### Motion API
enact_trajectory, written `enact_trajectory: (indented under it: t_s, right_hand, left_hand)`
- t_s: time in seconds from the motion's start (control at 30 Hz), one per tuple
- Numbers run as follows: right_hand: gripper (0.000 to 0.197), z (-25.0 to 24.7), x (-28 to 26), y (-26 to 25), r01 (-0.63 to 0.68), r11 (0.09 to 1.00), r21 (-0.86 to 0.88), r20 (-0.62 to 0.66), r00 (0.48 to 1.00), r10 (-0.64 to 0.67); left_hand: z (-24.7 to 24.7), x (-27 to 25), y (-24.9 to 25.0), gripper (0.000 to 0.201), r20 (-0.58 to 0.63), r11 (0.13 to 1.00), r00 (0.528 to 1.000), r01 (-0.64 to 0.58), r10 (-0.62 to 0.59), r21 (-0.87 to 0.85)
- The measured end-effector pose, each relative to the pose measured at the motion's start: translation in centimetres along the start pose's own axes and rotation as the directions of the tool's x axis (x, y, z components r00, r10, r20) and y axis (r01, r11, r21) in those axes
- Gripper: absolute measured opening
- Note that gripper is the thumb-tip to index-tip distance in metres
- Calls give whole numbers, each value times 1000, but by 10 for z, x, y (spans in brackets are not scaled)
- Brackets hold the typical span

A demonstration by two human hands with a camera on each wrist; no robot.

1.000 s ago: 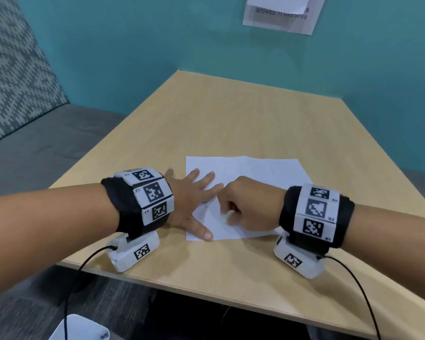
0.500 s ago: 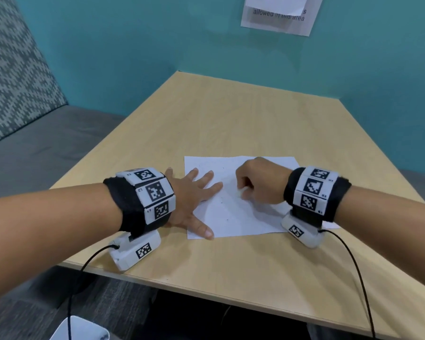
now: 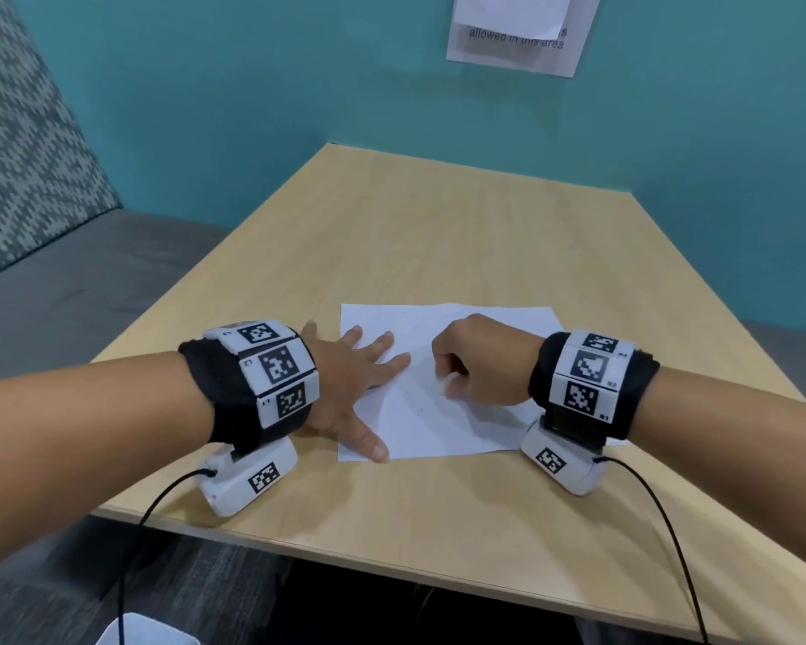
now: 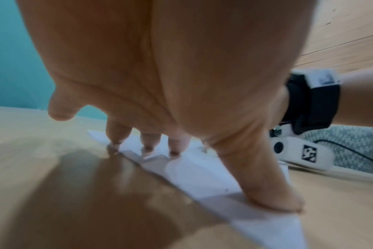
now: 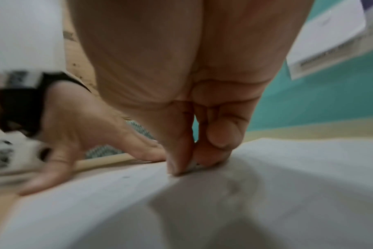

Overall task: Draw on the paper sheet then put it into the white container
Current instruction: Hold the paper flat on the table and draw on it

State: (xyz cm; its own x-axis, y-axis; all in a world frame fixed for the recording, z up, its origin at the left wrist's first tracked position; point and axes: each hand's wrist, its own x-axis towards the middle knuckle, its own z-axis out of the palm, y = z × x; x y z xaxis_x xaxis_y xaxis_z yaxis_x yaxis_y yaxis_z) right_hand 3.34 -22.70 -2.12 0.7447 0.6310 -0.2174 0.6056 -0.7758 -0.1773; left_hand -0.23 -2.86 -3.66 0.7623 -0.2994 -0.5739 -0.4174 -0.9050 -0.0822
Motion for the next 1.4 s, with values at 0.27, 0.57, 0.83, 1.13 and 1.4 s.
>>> enact_trajectory:
  t_s: [0.27, 0.57, 0.83, 1.13, 1.4]
  right_hand:
    - [4, -1, 3, 15, -39, 999, -11, -26, 999, 38]
    - [7, 20, -27, -20, 139, 989, 47, 112, 983, -144]
    - [23, 12, -20, -18, 107, 994, 4, 115, 988, -107]
    - [11, 7, -18, -18, 103, 995, -16, 99, 990, -100]
    - [6, -5, -7, 4, 14, 999, -41, 0, 1000, -14]
  left_hand:
    - [-15, 13, 27, 107, -86, 995, 991, -98, 99, 16]
    - [-4, 21, 18, 90, -120, 979, 978, -183, 172, -88]
    - [-4, 23, 18, 97, -115, 982, 978, -179, 171, -57]
    - [-5, 21, 20, 90, -107, 984, 982, -165, 158, -65]
    - [-5, 24, 16, 108, -95, 986, 984, -157, 151, -63]
